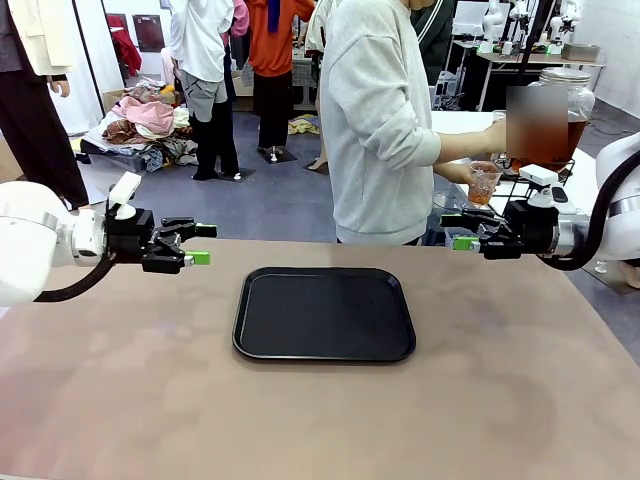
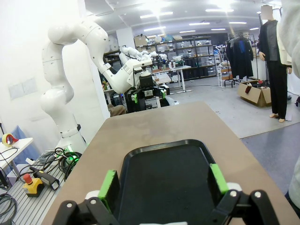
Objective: Pour the drink into the iced cup.
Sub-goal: Open the gripper to release the iced cup you were holding.
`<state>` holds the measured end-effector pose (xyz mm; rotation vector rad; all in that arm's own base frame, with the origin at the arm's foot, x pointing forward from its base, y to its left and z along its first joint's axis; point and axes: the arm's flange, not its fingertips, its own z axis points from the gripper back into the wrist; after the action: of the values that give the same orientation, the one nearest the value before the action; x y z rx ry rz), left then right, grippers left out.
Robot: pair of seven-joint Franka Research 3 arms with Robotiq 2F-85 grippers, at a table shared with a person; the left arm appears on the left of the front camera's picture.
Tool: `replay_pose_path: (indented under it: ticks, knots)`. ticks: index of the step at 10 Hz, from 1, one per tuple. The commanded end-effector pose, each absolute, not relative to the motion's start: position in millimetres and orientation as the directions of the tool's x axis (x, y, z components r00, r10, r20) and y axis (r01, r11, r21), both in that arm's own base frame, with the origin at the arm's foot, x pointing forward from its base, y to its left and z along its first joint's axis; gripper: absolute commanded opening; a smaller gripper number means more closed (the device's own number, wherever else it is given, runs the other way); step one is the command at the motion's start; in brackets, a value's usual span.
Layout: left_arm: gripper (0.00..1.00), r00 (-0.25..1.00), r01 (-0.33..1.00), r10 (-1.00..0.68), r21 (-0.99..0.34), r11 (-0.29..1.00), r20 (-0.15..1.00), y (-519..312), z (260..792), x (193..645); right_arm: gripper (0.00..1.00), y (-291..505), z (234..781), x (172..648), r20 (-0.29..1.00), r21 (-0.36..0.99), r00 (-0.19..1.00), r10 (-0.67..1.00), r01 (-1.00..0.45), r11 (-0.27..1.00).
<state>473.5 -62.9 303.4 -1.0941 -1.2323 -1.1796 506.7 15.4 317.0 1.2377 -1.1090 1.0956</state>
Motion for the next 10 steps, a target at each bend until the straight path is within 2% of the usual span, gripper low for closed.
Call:
replay_pose_path:
  ticks: [1,10]
  knots:
    - [1.0,-0.022,0.996,-0.043,0.026,0.088,0.999,-63.4,305.1,473.8,1.0,15.8,320.5,508.0,0.989,0.146,0.147,0.021,-0.989,0.034]
    - [1.0,-0.022,0.996,-0.043,0.026,0.088,0.999,-63.4,305.1,473.8,1.0,15.8,320.5,508.0,0.989,0.146,0.147,0.021,-0.989,0.034]
